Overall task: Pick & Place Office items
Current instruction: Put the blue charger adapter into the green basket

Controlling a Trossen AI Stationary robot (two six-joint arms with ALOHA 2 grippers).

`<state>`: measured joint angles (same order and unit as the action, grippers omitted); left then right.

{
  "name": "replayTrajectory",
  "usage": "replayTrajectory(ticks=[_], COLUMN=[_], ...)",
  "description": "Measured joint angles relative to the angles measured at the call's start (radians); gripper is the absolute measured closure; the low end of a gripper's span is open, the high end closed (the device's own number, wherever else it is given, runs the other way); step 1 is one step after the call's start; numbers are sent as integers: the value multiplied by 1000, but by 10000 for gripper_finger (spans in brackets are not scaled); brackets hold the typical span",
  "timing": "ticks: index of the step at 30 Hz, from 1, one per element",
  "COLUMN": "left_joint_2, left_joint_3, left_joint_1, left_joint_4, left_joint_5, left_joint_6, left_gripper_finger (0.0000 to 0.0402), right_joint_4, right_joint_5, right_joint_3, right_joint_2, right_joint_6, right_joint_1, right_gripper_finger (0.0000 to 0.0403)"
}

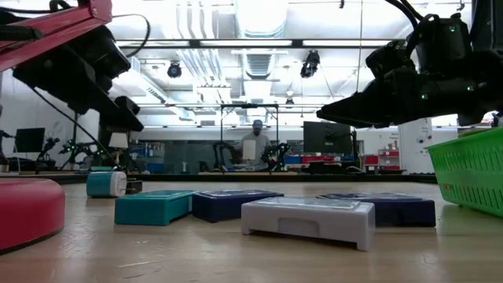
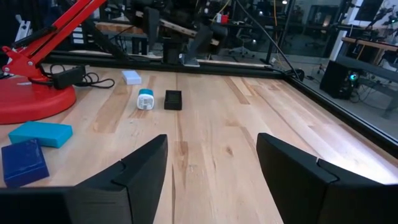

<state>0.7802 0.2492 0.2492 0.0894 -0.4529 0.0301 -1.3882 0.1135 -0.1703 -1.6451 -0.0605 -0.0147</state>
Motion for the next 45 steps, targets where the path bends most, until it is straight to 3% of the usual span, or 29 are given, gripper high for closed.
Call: replayTrajectory(ticks=[13,31,45], left_joint_2=[226,339,446], left_joint_3=[7,7,11], left_joint_1=[-99,-102,-102], left_joint_4=[-142,-81,-146], left_joint_5=[-27,4,3], left_joint_6=[-30,27,30], left_gripper_finger=[83,83,83], right_joint_4=[0,0,0], right_joint_5=[0,0,0], right_joint_3=[0,0,0], right_joint_2=[0,0,0], right_joint_6=[0,0,0], right_joint_1=[0,0,0], right_gripper_finger=[151,147,151])
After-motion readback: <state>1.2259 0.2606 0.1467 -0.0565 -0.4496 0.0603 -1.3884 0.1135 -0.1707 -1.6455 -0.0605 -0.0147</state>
